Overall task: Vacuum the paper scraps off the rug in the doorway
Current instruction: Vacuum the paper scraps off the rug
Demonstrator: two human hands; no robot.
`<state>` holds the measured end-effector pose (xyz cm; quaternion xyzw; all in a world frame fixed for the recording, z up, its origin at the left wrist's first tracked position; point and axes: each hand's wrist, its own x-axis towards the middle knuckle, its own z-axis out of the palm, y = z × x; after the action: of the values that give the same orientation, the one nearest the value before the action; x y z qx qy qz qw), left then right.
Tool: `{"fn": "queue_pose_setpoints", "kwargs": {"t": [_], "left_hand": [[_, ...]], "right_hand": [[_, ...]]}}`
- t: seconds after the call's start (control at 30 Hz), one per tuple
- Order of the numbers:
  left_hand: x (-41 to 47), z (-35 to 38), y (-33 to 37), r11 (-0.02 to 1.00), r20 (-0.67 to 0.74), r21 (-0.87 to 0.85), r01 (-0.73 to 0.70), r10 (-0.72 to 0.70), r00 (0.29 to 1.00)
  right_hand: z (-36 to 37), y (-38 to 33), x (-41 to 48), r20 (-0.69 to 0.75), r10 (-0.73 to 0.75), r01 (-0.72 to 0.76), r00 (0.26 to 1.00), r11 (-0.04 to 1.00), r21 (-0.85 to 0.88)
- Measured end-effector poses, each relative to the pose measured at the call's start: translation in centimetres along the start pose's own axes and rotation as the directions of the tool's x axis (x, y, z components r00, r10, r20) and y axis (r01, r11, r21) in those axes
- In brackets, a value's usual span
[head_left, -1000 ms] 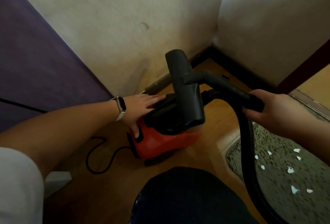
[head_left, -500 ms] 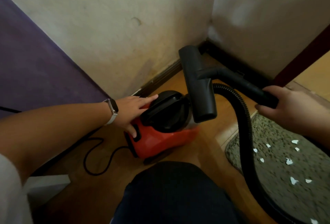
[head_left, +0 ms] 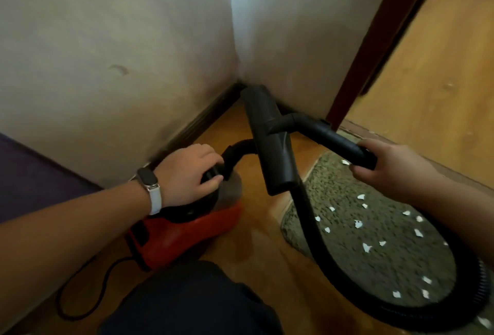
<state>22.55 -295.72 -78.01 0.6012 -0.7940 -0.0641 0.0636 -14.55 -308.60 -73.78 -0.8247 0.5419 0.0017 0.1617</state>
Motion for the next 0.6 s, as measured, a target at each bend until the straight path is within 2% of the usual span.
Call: {"fn": "queue_pose_setpoints", "kwargs": {"t": [0.1,0.17,0.23,0.33,0.4,0.43,0.53,0.6], "left_hand": [[4.4,2.0,4.1,0.985,0.094,0.024,-0.171,0.168,0.981],[6.9,3.4,6.6,0.939,0.199,0.070,-0.338,0.319,0.927],[9.0,4.8,9.3,0.860,0.290,0.097,-0.501,0.457,0.841],[11.5,8.2,14.9,0.695,0.459,0.064,-0.716,0.617,0.640],[12.8,10.7,19.4,0.665,0.575,-0.011,-0.747,0.615,0.539],[13.4,11.9,21.4,0.685,0.621,-0.026,-0.728,0.582,0.525],[15.5,14.7,25.5,0.805,0.717,-0.006,-0.593,0.418,0.559],[16.6,16.2,26.6,0.830,0.768,0.040,-0.556,0.330,0.549]], "right_hand": [[-1.2,2.8,-1.3,-0.025,0.085,-0.083,0.996,0.993,0.081],[-1.7,4.9,-2.1,-0.057,0.138,-0.130,0.989,0.984,0.126],[-2.3,7.0,-2.7,-0.116,0.173,-0.154,0.978,0.976,0.152],[-3.5,10.1,-3.7,-0.170,0.221,-0.198,0.960,0.970,0.142],[-4.3,12.4,-4.8,-0.181,0.261,-0.238,0.948,0.961,0.140],[-4.6,13.5,-5.3,-0.183,0.278,-0.252,0.943,0.955,0.155],[-5.3,16.5,-6.7,-0.194,0.320,-0.289,0.927,0.942,0.172],[-5.7,18.3,-7.3,-0.211,0.340,-0.306,0.916,0.935,0.180]]}}
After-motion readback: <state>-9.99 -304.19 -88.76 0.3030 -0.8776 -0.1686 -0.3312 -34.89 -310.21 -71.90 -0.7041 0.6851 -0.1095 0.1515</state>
